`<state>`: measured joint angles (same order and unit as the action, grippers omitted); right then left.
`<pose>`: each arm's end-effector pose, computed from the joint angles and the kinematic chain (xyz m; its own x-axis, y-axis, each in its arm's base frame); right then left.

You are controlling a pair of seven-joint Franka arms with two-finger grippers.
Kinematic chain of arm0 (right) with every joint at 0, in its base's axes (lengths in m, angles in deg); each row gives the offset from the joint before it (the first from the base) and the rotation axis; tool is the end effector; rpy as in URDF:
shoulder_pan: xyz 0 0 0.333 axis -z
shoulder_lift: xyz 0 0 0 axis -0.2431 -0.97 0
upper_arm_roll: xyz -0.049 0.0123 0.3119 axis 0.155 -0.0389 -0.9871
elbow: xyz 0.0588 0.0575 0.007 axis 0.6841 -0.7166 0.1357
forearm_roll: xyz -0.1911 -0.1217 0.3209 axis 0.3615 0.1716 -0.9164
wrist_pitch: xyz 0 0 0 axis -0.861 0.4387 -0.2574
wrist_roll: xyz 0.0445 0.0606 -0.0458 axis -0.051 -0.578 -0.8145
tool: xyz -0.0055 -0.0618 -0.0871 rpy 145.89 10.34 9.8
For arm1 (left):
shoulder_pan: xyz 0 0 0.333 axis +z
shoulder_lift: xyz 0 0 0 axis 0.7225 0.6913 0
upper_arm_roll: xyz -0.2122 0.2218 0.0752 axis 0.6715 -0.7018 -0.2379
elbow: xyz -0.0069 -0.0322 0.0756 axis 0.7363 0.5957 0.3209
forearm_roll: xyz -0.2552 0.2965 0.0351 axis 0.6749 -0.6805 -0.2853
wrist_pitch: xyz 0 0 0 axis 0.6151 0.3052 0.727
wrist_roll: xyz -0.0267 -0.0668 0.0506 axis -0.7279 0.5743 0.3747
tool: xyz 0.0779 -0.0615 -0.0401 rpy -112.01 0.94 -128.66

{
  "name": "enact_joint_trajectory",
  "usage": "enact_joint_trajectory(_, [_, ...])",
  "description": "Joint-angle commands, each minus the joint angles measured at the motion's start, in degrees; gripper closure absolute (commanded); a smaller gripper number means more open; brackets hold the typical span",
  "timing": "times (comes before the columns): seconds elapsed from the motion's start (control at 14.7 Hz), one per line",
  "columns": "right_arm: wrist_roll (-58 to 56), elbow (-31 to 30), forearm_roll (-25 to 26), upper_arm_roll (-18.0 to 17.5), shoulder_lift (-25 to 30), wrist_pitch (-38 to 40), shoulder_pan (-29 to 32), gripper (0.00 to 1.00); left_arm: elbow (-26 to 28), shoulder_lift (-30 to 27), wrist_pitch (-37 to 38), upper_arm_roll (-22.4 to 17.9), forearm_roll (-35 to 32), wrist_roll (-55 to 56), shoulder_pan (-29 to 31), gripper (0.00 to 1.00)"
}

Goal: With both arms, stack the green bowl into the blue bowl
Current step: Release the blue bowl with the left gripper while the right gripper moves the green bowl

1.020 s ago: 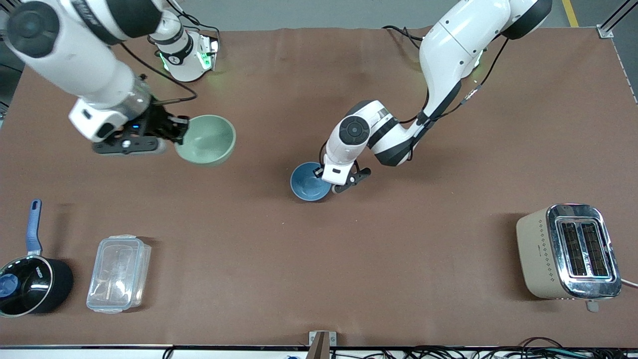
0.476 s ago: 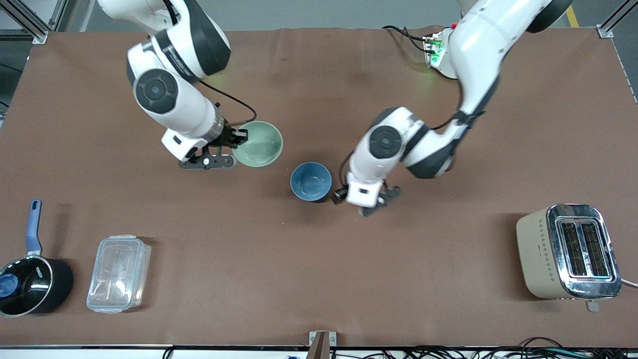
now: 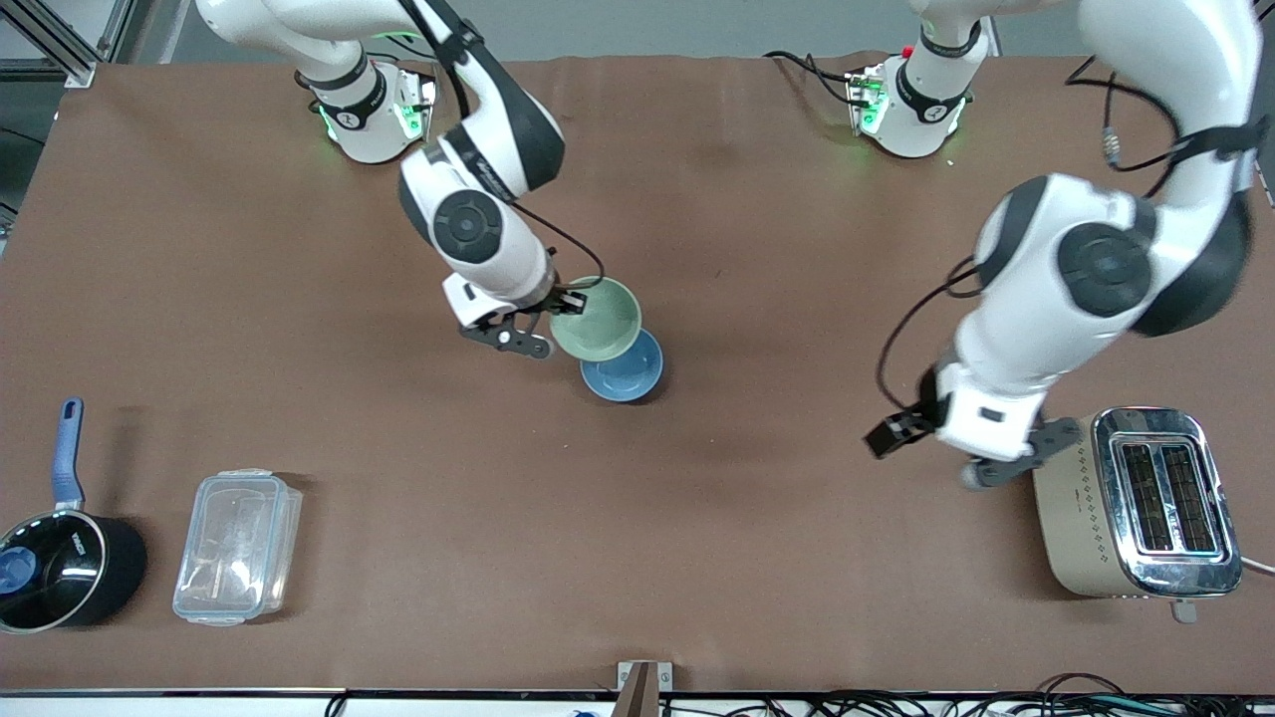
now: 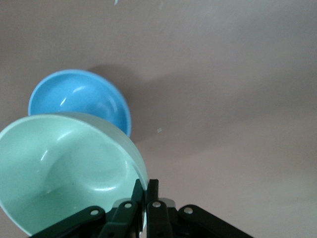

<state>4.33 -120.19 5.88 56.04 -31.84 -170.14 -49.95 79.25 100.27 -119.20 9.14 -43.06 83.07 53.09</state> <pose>0.4945 0.3992 0.3234 0.9138 -0.3246 -0.2440 -0.3448 -0.9377 -0.0440 0.6619 -0.1848 0.4869 0.9263 0.3594 0.1129 0.3539 -0.9330 0.0657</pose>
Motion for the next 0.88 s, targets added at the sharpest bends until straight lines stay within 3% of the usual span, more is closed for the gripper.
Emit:
enact_joint_trajectory(0.0, [2.31,0.44,-6.03,0.54,-2.05,-4.80,-1.29,0.97,1.17,-6.00,5.89,0.48,-0.60,-10.34,3.96,0.00])
enact_joint_trajectory(0.2, [3.46,0.44,-6.13,0.63,-3.37,-7.20,-2.18,0.97,1.61,-11.88,11.86,-0.74,1.07,-20.81,5.48,0.00])
enact_joint_trajectory(0.27, [3.46,0.36,-6.13,0.63,-3.37,-7.11,-1.57,0.97,1.79,-13.90,14.41,-3.18,2.12,-23.28,4.60,0.00])
enact_joint_trajectory(0.54, [3.46,0.36,-6.13,0.80,-4.25,-8.77,-0.25,0.98,5.47,-21.73,20.14,-19.44,8.88,-37.94,-5.32,0.00])
enact_joint_trajectory(0.68, [3.46,0.44,-6.22,0.80,-6.00,-10.45,-0.95,0.97,9.50,-25.85,21.29,-25.24,10.12,-40.44,-9.70,0.00])
enact_joint_trajectory(0.82, [3.46,0.44,-6.22,0.80,-6.98,-12.29,-1.74,0.97,12.67,-29.20,21.29,-27.11,10.91,-40.53,-11.31,0.00])
